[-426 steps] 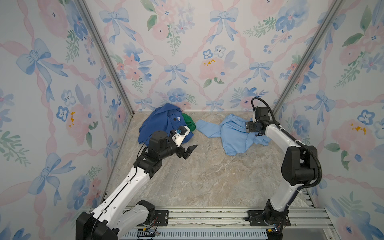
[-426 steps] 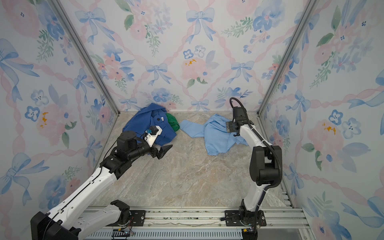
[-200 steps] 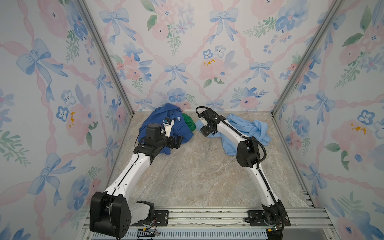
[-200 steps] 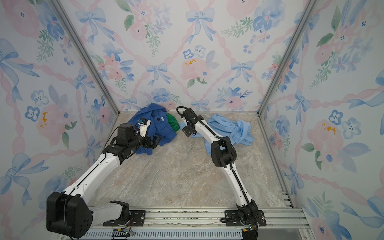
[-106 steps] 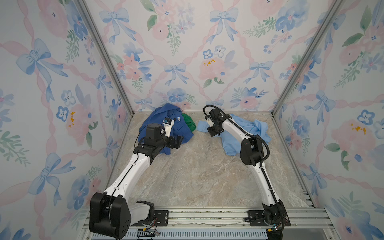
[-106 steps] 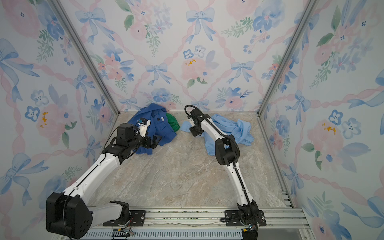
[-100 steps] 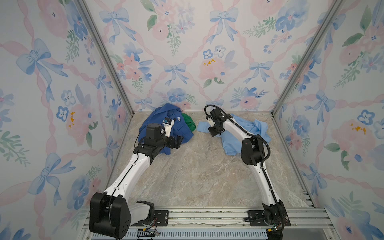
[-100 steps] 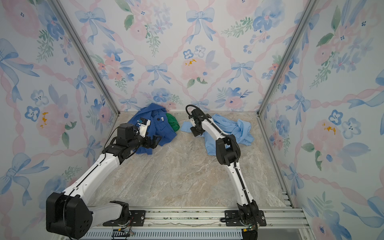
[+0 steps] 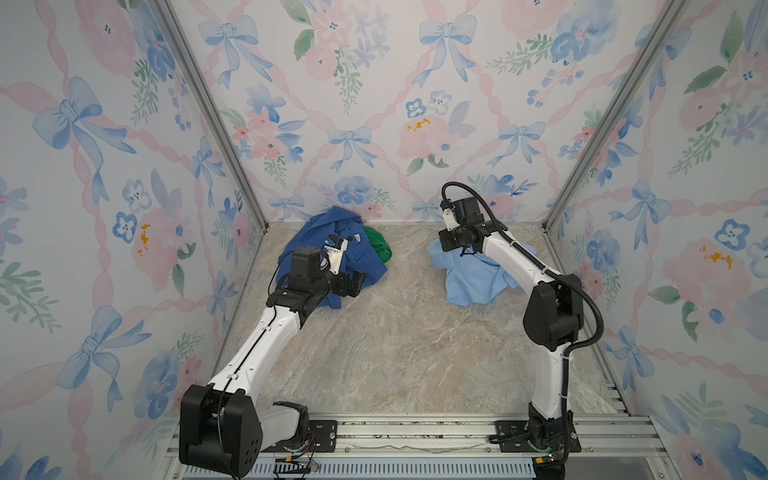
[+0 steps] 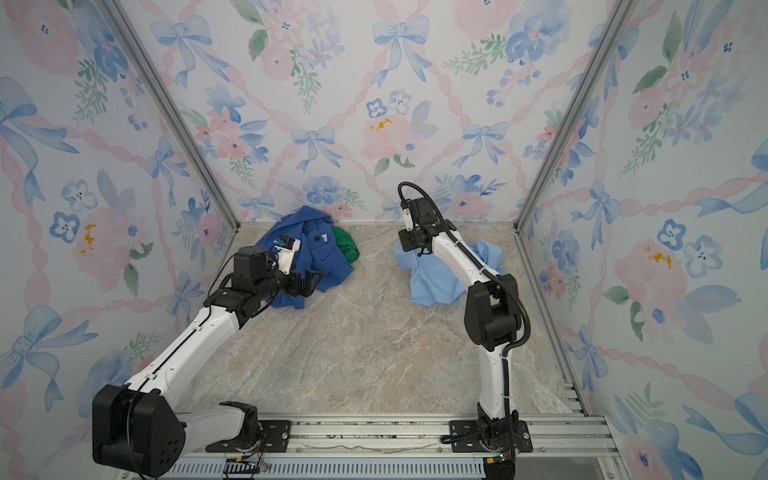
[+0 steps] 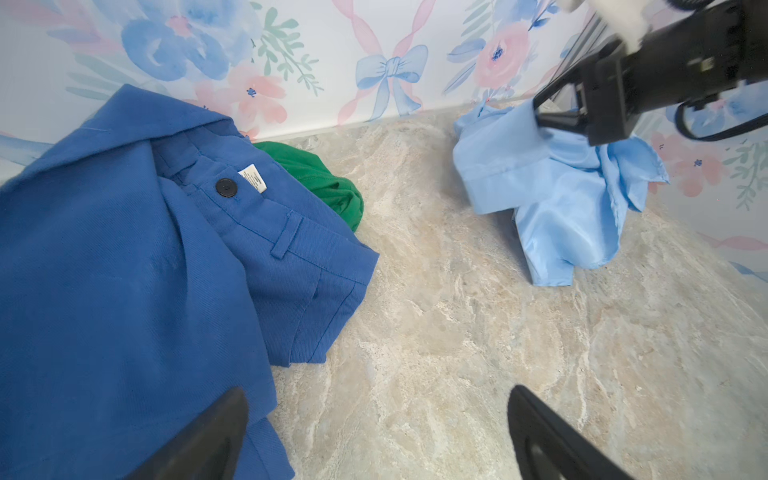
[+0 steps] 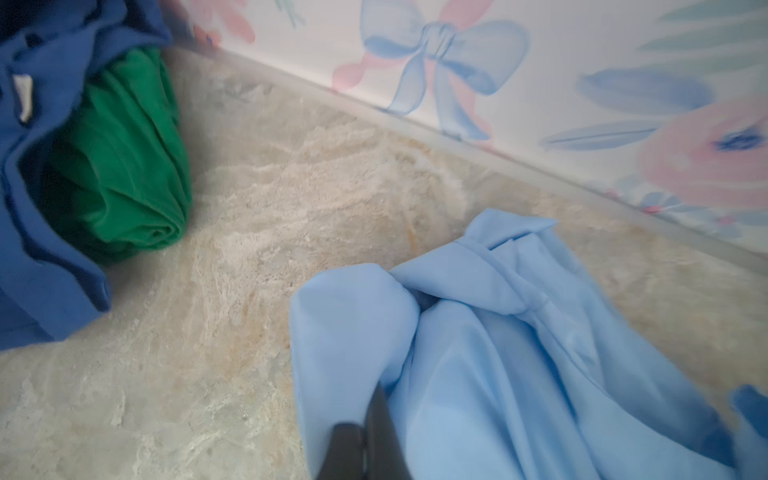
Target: Pick out a specific cloth from the pile
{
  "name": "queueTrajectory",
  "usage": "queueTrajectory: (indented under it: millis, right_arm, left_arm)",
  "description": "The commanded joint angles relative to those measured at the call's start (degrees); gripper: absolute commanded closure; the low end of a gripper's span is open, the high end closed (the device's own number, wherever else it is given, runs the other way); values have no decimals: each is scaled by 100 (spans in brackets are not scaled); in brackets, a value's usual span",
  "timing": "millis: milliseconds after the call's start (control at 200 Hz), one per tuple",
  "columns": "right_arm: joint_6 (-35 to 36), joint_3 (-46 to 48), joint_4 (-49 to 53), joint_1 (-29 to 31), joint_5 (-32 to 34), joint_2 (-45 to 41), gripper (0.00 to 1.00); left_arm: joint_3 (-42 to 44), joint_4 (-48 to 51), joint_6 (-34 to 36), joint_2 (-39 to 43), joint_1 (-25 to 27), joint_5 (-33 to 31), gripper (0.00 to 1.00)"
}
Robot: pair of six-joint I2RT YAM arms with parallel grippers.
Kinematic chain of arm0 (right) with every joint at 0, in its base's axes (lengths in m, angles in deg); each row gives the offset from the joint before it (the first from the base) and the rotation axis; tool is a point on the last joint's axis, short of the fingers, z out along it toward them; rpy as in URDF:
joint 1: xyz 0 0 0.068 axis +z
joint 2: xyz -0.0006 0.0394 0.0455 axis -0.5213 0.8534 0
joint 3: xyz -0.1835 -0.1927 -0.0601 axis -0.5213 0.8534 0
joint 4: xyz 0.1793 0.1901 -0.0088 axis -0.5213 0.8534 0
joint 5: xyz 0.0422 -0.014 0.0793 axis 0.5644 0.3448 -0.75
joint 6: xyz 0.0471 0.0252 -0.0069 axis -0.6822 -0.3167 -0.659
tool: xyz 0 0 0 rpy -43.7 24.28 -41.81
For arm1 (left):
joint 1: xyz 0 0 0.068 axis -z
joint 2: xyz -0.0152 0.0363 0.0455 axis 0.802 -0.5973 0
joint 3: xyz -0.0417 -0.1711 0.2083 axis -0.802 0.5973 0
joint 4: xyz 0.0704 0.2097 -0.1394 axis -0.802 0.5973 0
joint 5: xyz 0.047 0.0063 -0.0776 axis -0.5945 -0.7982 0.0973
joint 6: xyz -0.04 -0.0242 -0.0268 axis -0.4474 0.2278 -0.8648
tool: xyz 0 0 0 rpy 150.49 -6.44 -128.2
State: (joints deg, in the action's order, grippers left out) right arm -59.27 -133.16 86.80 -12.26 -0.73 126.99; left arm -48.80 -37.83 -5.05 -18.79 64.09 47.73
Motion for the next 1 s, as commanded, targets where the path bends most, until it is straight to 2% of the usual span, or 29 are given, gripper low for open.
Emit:
queueTrajectory:
  millis: [0, 105, 260, 300, 335, 415, 470, 535, 585, 645, 710, 780, 815, 855, 915, 995]
  right_arm:
    - [-451, 737, -246, -628, 577, -699, 100]
    - [-734, 1515, -365, -1191, 566, -1090, 100]
    - [-1318, 2492, -808, -2023, 88, -1505, 100]
    - [-1485, 2642, -868, -2217, -32, -1528, 86]
    - [-1662, 2726, -901, -2397, -178, -1500, 79]
    - [-2123, 2874, -994, -2797, -702, -1328, 69]
    - [-2509, 2916, -1071, -3080, -1184, -1166, 66]
    - [-2878, 2981, -1303, -3333, -1830, -1018, 54]
    - [-3007, 3077, -1500, -3407, -2056, -1022, 51]
    - [-2956, 3142, -1608, -3351, -2076, -1168, 48]
    - [-2732, 3204, -1709, -3141, -1900, -1426, 37]
    - [-2185, 3202, -1688, -2724, -1607, -1692, 24]
    - [-1777, 3119, -1507, -2452, -1376, -1767, 21]
    - [-1276, 2981, -1226, -2078, -988, -1779, 16]
    - [-665, 2730, -733, -1503, -15, -1670, 12]
    - [-112, 2573, -455, -841, 953, -1394, 7]
  left_arm:
    - [-150, 18, -100, -82, -39, 171, 2]
    - [-150, 19, -93, -113, -39, 226, 2]
    - [-159, 18, -114, -196, -35, 293, 2]
    - [-159, 20, -111, -212, -35, 307, 2]
    - [-157, 21, -117, -212, -39, 313, 2]
    - [-159, 22, -113, -231, -39, 314, 2]
    - [-159, 18, -112, -229, -39, 321, 2]
    - [-150, 19, -108, -237, -29, 326, 2]
    - [-150, 18, -116, -239, -22, 337, 2]
    - [-150, 21, -114, -250, -21, 338, 2]
    - [-150, 21, -115, -270, -22, 347, 2]
    - [-144, 18, -109, -274, -19, 339, 2]
    - [-150, 19, -103, -277, -22, 338, 2]
    - [-150, 23, -106, -293, -22, 338, 2]
    - [-150, 23, -105, -302, -13, 339, 2]
    - [-144, 23, -113, -311, -12, 334, 2]
